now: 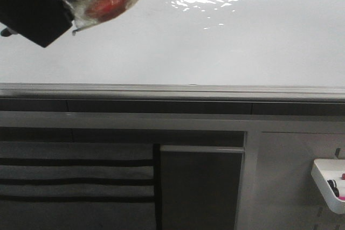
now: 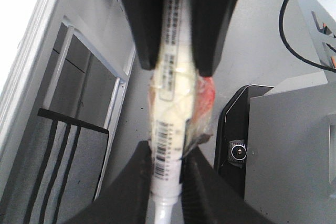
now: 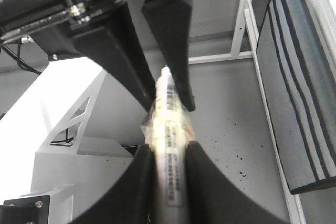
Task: Write number 3 on whiteboard
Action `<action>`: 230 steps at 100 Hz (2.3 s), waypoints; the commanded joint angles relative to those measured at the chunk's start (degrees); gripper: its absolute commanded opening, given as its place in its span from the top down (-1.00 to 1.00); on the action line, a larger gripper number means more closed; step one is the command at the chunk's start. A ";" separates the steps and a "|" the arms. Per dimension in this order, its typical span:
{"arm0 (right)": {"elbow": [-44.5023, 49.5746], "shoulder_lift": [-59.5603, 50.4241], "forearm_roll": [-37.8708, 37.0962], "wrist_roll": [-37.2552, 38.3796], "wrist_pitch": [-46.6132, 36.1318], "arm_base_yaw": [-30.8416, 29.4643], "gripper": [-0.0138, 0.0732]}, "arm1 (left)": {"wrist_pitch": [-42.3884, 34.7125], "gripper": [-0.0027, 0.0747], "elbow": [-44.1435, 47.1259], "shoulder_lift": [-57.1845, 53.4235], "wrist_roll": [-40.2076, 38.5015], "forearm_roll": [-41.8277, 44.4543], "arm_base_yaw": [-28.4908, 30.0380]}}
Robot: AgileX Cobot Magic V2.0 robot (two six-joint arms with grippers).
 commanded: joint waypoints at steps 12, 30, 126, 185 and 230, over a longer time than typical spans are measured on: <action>-1.95 -1.32 3.19 -0.63 -0.71 0.04 0.60 | -6.19 0.70 -1.96 -0.78 -4.42 -0.33 -0.50; -1.95 -1.32 3.19 -0.63 -0.71 0.04 0.60 | -5.62 -0.13 -1.96 -0.78 -4.42 2.46 -0.50; -1.12 -12.28 -22.34 23.91 -1.82 -11.49 0.60 | -6.97 0.31 -1.64 -7.44 -14.52 5.83 7.92; 6.88 -19.40 -20.11 24.87 -2.52 -16.77 0.81 | -10.53 0.61 3.87 -14.49 -15.50 4.46 15.84; -7.61 -4.18 -15.35 34.38 -5.83 -16.77 0.81 | -10.98 0.63 3.87 -14.49 -15.50 4.46 15.84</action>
